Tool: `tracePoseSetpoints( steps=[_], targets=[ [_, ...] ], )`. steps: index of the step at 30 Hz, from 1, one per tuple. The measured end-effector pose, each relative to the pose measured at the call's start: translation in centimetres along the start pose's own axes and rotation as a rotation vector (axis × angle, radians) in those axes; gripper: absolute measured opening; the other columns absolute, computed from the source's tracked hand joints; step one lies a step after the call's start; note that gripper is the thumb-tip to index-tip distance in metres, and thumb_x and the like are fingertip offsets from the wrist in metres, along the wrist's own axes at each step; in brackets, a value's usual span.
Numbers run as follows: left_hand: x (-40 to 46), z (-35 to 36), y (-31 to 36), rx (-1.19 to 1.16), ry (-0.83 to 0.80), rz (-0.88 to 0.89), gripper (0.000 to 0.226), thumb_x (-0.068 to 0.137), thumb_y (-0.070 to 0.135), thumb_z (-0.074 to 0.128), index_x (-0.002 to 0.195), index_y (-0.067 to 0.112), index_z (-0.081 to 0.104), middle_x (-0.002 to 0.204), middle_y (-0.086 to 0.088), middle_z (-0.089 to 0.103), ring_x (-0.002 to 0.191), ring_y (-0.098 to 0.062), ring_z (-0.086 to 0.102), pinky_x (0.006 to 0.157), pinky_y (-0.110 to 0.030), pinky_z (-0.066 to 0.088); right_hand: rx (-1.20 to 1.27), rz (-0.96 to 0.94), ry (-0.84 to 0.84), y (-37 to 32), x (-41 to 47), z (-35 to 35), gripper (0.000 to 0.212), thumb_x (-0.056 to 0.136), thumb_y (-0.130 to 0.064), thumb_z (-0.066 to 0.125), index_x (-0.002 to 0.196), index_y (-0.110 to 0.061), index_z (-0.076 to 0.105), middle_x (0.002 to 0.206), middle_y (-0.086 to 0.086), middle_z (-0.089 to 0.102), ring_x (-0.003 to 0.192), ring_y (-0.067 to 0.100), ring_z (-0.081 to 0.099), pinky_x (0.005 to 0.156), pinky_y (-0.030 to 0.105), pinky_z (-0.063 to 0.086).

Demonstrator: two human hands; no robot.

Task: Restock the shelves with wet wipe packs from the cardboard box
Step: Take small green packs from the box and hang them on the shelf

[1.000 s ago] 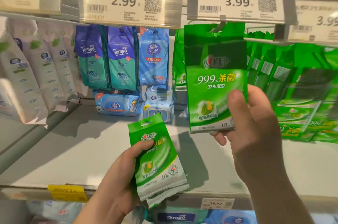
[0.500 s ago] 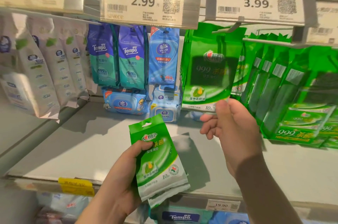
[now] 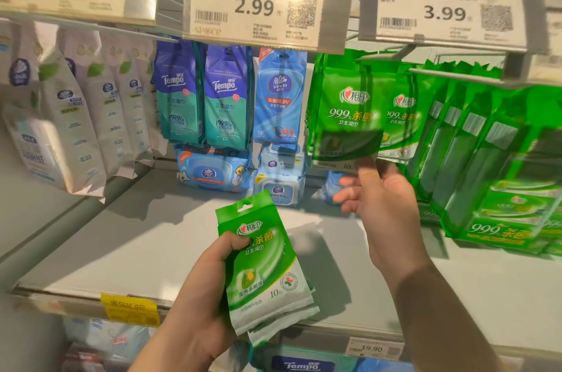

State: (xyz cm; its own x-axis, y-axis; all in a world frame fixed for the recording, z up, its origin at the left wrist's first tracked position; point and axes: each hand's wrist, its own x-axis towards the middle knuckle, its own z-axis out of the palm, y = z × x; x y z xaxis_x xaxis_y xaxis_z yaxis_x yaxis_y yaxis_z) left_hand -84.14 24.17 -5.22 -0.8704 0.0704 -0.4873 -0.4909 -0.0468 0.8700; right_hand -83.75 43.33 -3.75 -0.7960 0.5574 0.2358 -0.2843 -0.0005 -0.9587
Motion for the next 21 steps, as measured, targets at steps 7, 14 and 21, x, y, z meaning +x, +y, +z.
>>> tracePoseSetpoints(
  steps=[7,14,21],
  targets=[
    [0.3,0.4,-0.7,-0.123,-0.159,0.046,0.029,0.094,-0.012,0.043,0.068,-0.001,0.047,0.028,-0.01,0.048,0.017,-0.015,0.044,0.019,-0.02,0.027,-0.079,0.174,-0.005,0.7,-1.3,-0.9,0.012,0.102,-0.024,0.058,0.099,-0.013,0.059,0.084,0.005,0.064,0.056,0.018,0.057,0.05,0.03,0.04],
    [-0.1,0.9,-3.0,-0.336,-0.319,-0.071,0.031,0.075,0.01,0.067,0.102,-0.006,0.068,0.065,-0.022,0.071,0.048,-0.026,0.068,0.041,-0.025,0.053,-0.62,0.324,-0.49,0.8,-6.1,-2.2,0.055,0.09,-0.069,0.053,0.088,-0.014,0.059,0.051,-0.007,0.053,0.038,0.009,0.044,0.044,0.023,0.035],
    [-0.7,1.7,-5.0,-0.308,-0.416,-0.047,0.047,0.079,0.024,0.071,0.12,0.001,0.066,0.111,-0.028,0.069,0.1,-0.044,0.068,0.09,-0.052,0.054,-0.752,0.261,-0.567,1.7,-7.5,-4.0,0.04,0.092,-0.061,0.063,0.088,-0.021,0.06,0.069,-0.005,0.062,0.048,-0.001,0.056,0.052,0.025,0.051]
  ],
)
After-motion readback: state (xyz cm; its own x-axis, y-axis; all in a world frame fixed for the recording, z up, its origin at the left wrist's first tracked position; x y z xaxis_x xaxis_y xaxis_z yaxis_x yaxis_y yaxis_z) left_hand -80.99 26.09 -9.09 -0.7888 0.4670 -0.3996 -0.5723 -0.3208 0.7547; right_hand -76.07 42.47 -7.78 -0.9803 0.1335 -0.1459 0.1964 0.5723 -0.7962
